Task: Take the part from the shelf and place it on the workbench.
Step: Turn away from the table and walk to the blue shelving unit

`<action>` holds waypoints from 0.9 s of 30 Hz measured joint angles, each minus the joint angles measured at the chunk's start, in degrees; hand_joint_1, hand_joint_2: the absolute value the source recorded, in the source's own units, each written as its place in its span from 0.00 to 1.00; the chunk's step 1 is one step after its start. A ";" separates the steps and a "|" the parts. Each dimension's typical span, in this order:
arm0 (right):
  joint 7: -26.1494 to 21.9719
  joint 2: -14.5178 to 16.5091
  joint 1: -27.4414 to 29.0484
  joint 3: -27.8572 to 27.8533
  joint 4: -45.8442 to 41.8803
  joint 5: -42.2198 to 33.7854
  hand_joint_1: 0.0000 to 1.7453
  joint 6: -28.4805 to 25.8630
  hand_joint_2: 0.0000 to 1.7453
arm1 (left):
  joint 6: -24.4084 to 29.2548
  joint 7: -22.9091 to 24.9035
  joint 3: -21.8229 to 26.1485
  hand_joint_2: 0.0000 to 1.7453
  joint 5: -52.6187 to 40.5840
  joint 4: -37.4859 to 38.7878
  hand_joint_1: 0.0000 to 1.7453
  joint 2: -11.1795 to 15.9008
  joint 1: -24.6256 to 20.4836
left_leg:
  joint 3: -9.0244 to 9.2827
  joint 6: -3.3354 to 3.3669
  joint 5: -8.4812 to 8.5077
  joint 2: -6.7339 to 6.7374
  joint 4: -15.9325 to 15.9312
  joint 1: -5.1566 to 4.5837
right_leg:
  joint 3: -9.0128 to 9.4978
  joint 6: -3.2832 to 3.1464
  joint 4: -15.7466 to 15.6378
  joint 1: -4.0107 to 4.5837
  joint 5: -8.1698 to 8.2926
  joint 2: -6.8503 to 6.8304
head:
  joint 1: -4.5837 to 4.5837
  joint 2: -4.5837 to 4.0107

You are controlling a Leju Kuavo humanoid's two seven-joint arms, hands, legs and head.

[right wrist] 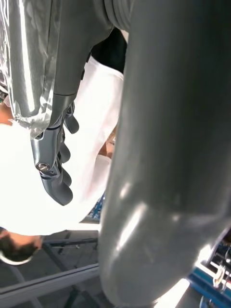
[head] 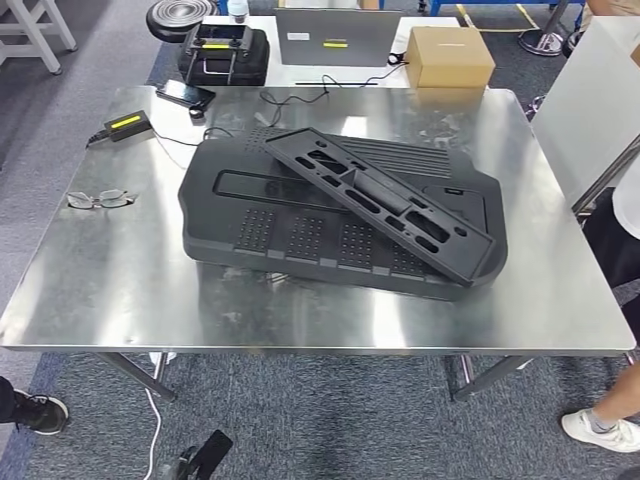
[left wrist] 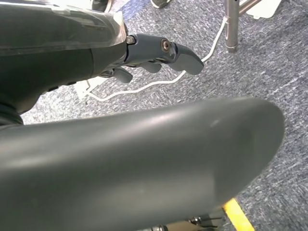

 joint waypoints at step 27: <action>-2.45 3.55 3.70 -3.01 -1.38 -1.84 0.00 -0.07 0.00 | 0.47 0.48 0.22 0.00 -0.05 0.01 0.00 -0.04 -0.05 | 4.77 2.31 -2.19 0.77 -2.22 -1.58 | -9.51 -1.06 16.20 1.46 -7.00 -0.32 | 0.01 0.02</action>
